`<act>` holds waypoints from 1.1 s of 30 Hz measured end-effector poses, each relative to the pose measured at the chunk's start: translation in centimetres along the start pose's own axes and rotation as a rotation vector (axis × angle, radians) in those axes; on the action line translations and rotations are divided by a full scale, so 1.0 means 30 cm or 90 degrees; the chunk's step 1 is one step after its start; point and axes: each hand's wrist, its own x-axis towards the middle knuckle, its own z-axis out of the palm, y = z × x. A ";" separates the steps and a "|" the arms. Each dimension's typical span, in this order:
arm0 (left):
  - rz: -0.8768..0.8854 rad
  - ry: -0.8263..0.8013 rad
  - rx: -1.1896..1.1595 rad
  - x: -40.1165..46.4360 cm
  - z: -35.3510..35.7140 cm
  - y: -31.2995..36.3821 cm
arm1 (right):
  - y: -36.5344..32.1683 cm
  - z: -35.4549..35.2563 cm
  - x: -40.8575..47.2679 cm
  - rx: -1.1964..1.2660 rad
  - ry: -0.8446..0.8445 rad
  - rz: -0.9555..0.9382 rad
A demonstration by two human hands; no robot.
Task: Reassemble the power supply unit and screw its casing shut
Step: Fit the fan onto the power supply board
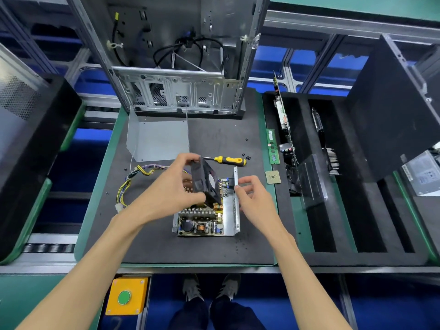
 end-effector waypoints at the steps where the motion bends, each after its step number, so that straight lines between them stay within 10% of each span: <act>1: 0.000 -0.034 0.014 -0.004 0.012 0.000 | 0.002 0.000 0.000 -0.004 -0.001 -0.001; 17: 0.140 -0.061 0.461 0.032 0.225 -0.043 | 0.012 0.008 0.007 0.009 0.003 0.007; 33: 0.086 -0.089 0.472 0.057 0.235 -0.101 | 0.031 0.017 0.009 0.028 -0.012 -0.012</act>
